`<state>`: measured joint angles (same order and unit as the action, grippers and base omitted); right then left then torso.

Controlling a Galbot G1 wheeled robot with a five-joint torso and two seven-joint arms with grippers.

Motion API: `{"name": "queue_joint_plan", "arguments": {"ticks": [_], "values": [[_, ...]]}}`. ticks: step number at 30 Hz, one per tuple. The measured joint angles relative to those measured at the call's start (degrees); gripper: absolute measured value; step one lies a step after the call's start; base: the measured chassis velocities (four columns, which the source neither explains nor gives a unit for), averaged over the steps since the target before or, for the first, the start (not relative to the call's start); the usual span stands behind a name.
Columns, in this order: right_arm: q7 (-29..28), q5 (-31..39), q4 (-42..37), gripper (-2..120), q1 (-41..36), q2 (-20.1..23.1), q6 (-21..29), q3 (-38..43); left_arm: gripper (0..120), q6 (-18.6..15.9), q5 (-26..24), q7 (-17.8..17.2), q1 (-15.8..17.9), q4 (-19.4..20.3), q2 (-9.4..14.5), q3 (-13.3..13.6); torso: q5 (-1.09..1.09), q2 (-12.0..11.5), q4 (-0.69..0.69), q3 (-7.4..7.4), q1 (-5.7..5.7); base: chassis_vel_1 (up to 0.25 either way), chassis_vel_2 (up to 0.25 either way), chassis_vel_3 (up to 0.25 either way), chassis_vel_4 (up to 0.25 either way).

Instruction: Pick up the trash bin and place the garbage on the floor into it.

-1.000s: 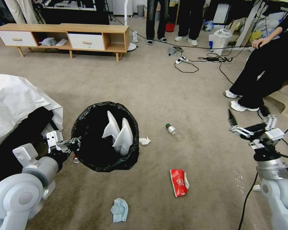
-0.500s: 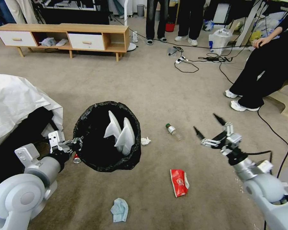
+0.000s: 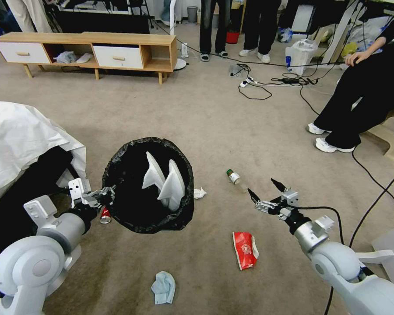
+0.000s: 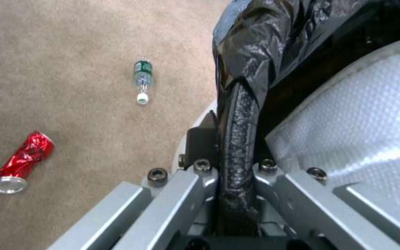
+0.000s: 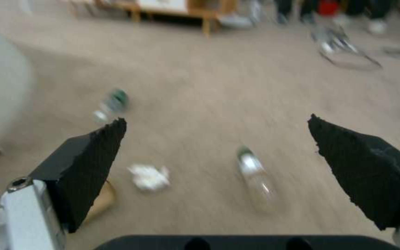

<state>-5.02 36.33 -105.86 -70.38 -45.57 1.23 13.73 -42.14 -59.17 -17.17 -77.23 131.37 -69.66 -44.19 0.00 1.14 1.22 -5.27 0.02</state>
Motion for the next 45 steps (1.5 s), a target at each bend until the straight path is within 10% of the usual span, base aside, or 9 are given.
{"name": "queue_joint_plan", "arguments": {"ticks": [5, 13, 45], "values": [[-13.26, 9.83, -2.43, 100, 4.61, -2.27, 25.41, -3.59, 2, 0.00, 0.55, 0.25, 0.57, -0.85, -0.42, 0.37, 0.00, 0.00, 0.01, 0.00, 0.00, 0.000, 0.000, 0.000, 0.000], [-19.04, 19.10, -5.70, 100, 3.85, -3.40, 41.37, -2.19, 2, 0.00, 0.68, 0.26, 0.47, -1.45, -0.42, 0.39, 0.00, 0.00, 0.02, 0.00, 0.00, 0.000, 0.000, 0.000, 0.000], [-13.29, 16.21, 8.22, 100, 7.76, -5.93, 35.60, -10.28, 2, 0.00, 0.49, 0.37, 0.41, -2.34, -0.16, 0.74, 0.00, 0.00, 0.02, 0.00, 0.00, 0.000, 0.000, 0.000, 0.000]]}}
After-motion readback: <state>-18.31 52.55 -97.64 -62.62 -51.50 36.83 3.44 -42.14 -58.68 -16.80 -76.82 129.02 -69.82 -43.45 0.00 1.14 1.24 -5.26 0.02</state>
